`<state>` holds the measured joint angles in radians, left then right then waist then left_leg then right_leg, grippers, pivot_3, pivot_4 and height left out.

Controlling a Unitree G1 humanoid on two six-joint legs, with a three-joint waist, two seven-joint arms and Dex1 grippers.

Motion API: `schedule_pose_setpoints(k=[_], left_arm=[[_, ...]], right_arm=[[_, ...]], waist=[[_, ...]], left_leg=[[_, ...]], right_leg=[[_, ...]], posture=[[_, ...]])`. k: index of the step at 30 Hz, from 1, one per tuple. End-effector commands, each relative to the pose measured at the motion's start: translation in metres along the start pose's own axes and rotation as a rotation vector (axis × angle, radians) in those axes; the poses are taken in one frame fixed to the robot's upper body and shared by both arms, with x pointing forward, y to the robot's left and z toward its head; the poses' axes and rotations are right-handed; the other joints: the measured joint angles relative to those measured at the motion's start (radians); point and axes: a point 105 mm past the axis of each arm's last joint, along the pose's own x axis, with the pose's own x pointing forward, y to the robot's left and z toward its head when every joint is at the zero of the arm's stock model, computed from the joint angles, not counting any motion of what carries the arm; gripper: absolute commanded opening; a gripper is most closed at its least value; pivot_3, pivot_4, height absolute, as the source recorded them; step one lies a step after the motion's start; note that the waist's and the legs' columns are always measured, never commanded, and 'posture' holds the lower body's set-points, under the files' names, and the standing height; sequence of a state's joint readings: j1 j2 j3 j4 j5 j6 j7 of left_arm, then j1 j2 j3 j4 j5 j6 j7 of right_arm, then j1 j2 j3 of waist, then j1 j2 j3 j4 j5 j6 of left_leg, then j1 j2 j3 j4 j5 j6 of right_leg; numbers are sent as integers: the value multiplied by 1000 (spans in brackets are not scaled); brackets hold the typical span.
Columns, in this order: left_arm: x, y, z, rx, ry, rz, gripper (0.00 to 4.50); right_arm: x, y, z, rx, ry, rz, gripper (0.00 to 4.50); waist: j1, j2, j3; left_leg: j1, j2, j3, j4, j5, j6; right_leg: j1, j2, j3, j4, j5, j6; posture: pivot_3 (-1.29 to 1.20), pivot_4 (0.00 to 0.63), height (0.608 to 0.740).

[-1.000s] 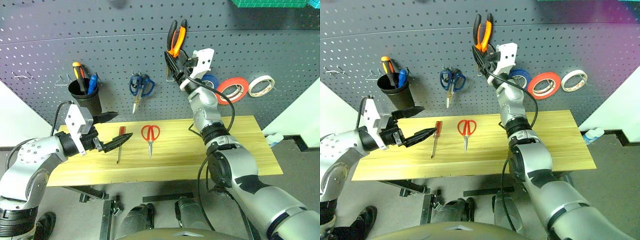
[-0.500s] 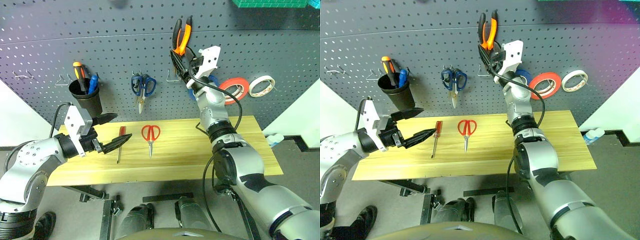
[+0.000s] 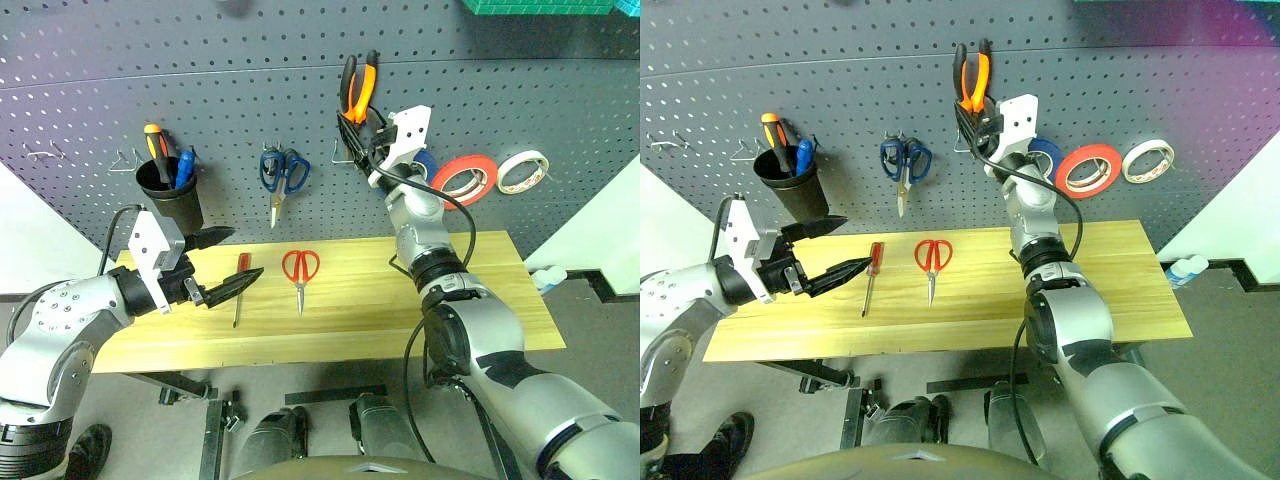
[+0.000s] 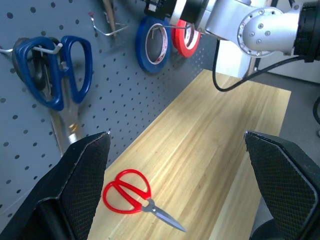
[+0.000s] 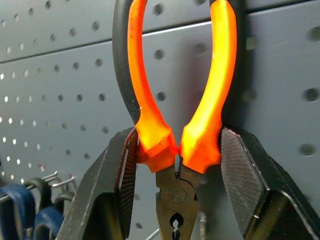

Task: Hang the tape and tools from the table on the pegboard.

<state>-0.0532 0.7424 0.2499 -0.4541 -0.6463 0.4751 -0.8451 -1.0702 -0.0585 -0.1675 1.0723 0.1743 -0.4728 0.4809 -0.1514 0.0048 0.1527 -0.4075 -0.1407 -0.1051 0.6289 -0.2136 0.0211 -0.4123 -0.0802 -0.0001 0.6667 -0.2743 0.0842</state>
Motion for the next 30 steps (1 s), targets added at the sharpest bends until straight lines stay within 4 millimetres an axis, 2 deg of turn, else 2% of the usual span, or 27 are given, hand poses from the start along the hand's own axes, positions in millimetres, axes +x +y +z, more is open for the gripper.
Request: schedule_pose_setpoints(k=[1,6,13,23,30], left_arm=[[-1,-2,14,41,-32,-4,4500],[-2,-3,13,38,-29,-1,4500],[-3,-3,14,36,-28,7,4500],[-4,-3,13,34,-27,12,4500],[-6,-1,15,38,-21,9,4500]], right_arm=[[1,6,1,-31,-17,7,2080],[1,1,-2,-18,1,-5,2080],[0,-2,-2,-67,8,-24,4389],[-2,-7,6,-22,-39,-23,4452],[-3,-6,35,53,-198,8,4452]], waist=[[0,0,0],[1,0,0],[0,0,0],[4,0,0],[4,0,0]], left_leg=[[0,0,0,0,0,0],[0,0,0,0,0,0],[0,0,0,0,0,0],[7,0,0,0,0,0],[7,1,0,-1,0,0]], right_leg=[[0,0,0,0,0,0],[0,0,0,0,0,0],[0,0,0,0,0,0],[4,1,0,0,1,-2],[5,1,0,0,1,-2]], posture=[[-112,110,740],[-106,114,740],[-98,113,740],[-100,116,740],[-110,112,740]])
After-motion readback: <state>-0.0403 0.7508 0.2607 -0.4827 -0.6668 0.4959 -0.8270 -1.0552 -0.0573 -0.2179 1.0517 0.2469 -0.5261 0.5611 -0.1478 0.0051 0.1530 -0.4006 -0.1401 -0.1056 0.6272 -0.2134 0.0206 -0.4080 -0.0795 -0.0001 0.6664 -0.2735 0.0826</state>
